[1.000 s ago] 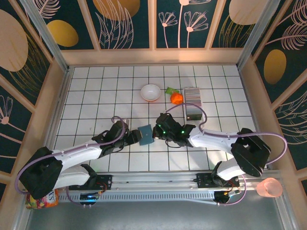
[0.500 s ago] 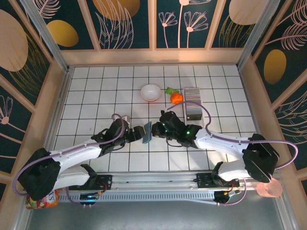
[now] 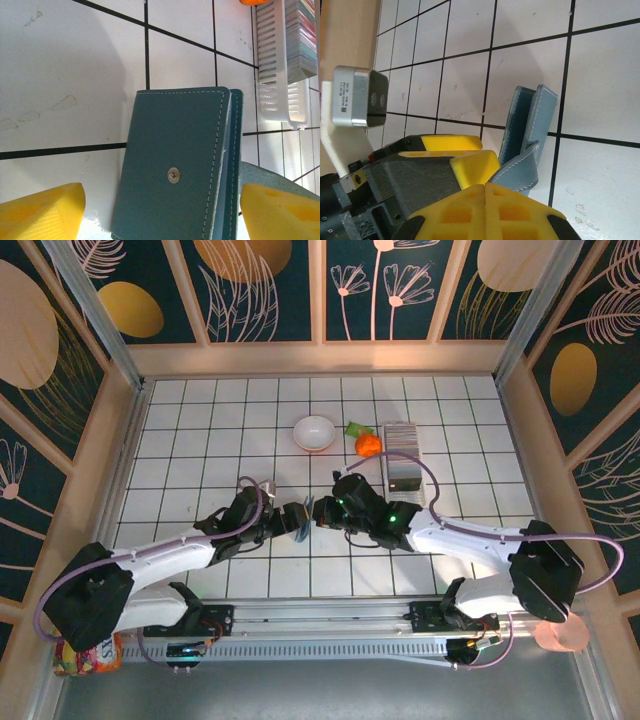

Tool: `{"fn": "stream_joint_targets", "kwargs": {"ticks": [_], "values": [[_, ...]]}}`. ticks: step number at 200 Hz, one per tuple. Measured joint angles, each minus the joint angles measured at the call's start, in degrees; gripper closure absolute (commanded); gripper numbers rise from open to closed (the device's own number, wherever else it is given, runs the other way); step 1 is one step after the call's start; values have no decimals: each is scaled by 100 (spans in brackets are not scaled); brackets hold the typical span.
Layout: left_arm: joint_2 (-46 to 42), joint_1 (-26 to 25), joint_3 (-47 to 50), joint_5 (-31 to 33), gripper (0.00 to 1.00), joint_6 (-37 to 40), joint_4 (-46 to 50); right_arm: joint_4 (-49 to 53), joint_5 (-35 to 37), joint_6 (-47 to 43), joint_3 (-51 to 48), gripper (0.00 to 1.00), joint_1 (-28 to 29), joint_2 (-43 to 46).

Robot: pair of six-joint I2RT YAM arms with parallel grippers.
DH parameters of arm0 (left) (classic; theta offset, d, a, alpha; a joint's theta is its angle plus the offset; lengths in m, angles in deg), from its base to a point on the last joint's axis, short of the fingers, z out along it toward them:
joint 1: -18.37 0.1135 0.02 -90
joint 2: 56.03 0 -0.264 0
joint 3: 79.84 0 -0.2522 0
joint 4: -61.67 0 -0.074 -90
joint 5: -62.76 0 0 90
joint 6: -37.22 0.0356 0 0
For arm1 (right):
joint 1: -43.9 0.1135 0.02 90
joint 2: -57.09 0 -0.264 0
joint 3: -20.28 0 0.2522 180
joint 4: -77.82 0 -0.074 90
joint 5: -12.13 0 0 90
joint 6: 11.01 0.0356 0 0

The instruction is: Put the credit cards into the card holder

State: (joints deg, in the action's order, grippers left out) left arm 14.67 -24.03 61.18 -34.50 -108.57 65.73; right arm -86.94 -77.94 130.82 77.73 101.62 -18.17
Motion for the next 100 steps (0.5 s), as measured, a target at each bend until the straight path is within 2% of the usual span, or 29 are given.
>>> {"fn": "stream_joint_targets", "kwargs": {"ticks": [33, 100], "values": [[66, 0, 0, 11, 24, -2, 2, 2, 0, 0, 0, 100, 4, 13], [138, 0, -4, 116, 49, 17, 37, 96, 199, 0, 0, 100, 4, 55]]}}
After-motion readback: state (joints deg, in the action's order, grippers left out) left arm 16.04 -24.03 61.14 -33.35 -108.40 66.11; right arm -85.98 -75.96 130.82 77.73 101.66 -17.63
